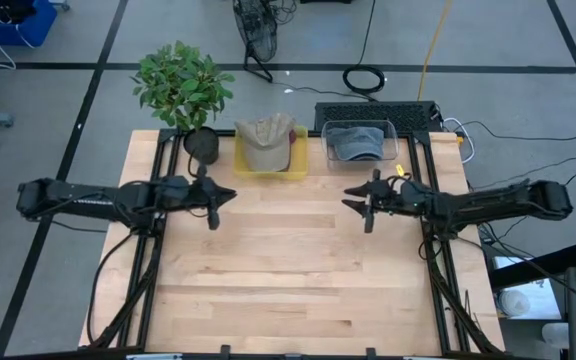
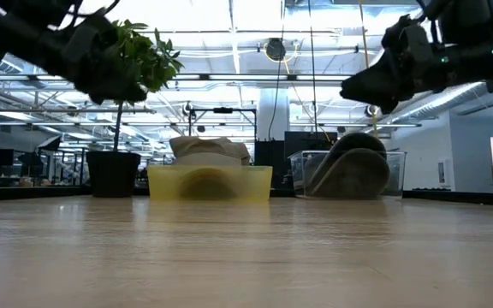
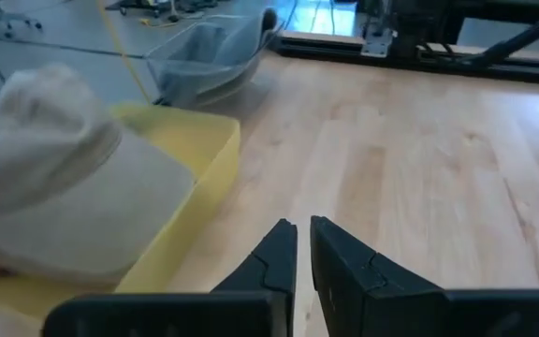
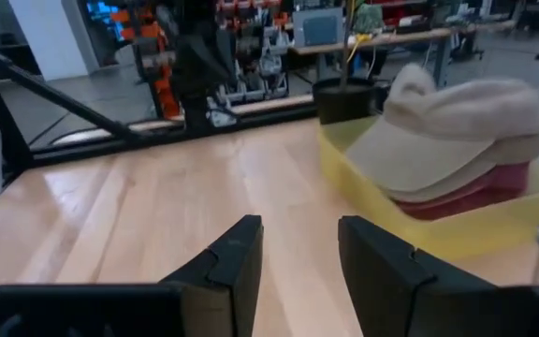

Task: Pick & Place hat
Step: Return to Home Position

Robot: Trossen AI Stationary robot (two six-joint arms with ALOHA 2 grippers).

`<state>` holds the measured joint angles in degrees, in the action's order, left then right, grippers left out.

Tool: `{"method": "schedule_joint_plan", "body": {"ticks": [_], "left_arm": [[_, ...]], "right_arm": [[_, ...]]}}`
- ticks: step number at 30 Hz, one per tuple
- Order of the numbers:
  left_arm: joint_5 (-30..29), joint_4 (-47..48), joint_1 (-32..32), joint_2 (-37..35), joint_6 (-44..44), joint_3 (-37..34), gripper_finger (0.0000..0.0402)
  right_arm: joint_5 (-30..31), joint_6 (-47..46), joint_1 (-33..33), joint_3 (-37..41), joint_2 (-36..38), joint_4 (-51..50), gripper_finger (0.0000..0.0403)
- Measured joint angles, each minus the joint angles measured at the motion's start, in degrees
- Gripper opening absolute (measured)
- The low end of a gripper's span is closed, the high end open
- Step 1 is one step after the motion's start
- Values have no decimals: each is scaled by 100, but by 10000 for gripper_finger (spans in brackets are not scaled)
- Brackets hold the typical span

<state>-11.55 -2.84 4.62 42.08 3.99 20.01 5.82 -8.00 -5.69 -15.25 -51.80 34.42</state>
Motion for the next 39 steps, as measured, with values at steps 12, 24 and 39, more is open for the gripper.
{"method": "schedule_joint_plan", "body": {"ticks": [12,24,39], "left_arm": [[421,7,-202,-835,724,-579,42],[45,85,-613,-994,815,-821,42],[708,277,92,-2079,502,-1388,42]], "right_arm": [[3,97,-18,10,766,-1449,128],[5,-293,239,608,956,-908,128],[-158,-160,245,1423,1655,-172,128]]}}
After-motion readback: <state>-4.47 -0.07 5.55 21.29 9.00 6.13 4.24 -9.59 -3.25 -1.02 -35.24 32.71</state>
